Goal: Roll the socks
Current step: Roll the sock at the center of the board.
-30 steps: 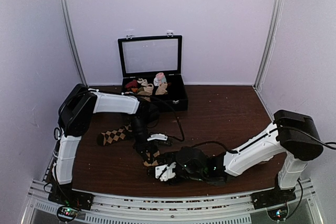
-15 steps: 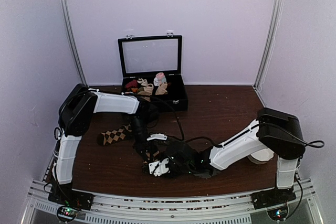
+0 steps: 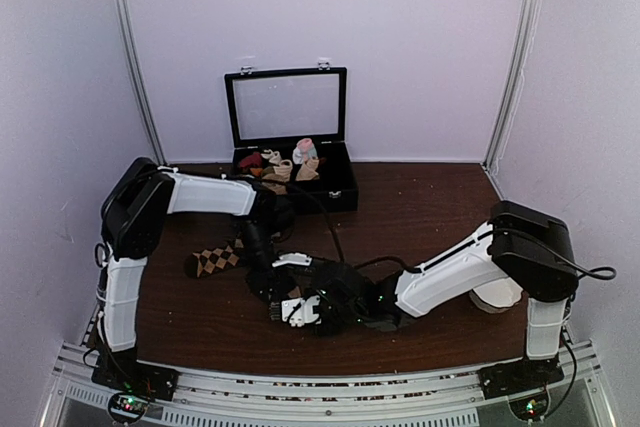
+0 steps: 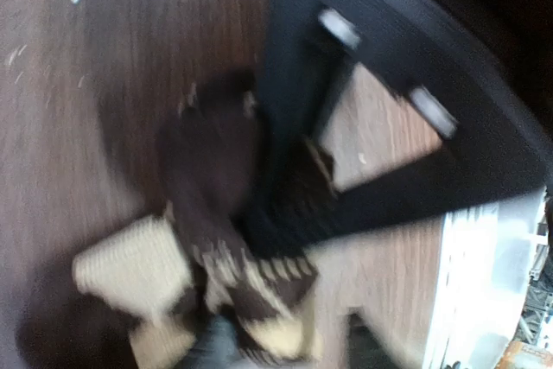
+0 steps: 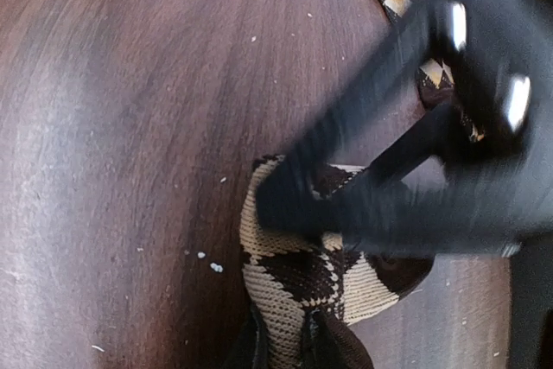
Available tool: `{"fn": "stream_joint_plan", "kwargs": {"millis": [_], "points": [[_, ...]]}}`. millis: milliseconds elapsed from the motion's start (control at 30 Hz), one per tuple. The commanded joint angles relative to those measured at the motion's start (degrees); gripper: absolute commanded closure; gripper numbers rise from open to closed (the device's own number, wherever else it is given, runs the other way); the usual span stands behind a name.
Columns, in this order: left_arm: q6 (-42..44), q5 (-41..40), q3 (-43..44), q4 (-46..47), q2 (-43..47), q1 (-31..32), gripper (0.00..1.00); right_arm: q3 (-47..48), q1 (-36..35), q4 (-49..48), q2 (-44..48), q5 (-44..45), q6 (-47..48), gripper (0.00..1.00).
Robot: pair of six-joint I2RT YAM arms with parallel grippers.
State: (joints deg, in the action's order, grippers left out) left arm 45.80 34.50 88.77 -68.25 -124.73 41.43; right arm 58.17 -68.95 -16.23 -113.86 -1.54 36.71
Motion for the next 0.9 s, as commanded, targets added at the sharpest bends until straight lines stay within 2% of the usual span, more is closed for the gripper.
{"fn": "stream_joint_plan", "kwargs": {"millis": [0,200,400,500,600,667,733,767,833,867], "points": [[-0.15,-7.35,-3.07,5.88,8.22,-2.24,0.02,0.67,0.41,12.40,-2.46,-6.12,-7.64,0.98],[-5.93,-12.44,-6.98,12.94,14.45,-3.13,0.02,2.47,0.46,17.83,-1.86,-8.62,-13.53,1.00],[-7.12,-14.21,-10.72,16.07,18.95,-4.10,0.02,7.00,0.32,24.66,-3.41,-14.08,-22.30,1.00],[-8.54,-19.85,-13.27,20.27,26.49,-4.90,0.02,7.30,0.53,24.44,-4.33,-16.67,-27.58,1.00],[-13.06,-28.38,-16.61,28.43,37.22,-6.66,0.02,6.29,1.06,22.25,-5.30,-18.23,-32.39,1.00],[-16.47,-31.36,-18.89,34.30,43.75,-9.39,0.02,5.59,1.33,21.60,-5.88,-18.45,-34.46,1.00],[-22.08,-34.46,-20.56,37.39,44.35,-13.54,0.02,5.55,1.57,22.01,-6.26,-18.40,-35.65,1.00],[-20.55,-34.18,-20.37,35.95,42.80,-15.14,0.02,5.48,1.74,22.22,-6.31,-18.45,-36.13,1.00],[-14.10,-28.03,-17.41,27.19,39.20,-15.63,0.02,5.80,2.53,23.04,-6.23,-18.83,-37.37,1.00],[-13.01,-26.92,-18.09,26.87,39.46,-15.39,0.02,5.92,3.23,23.30,-6.24,-19.61,-38.26,1.00]]}}
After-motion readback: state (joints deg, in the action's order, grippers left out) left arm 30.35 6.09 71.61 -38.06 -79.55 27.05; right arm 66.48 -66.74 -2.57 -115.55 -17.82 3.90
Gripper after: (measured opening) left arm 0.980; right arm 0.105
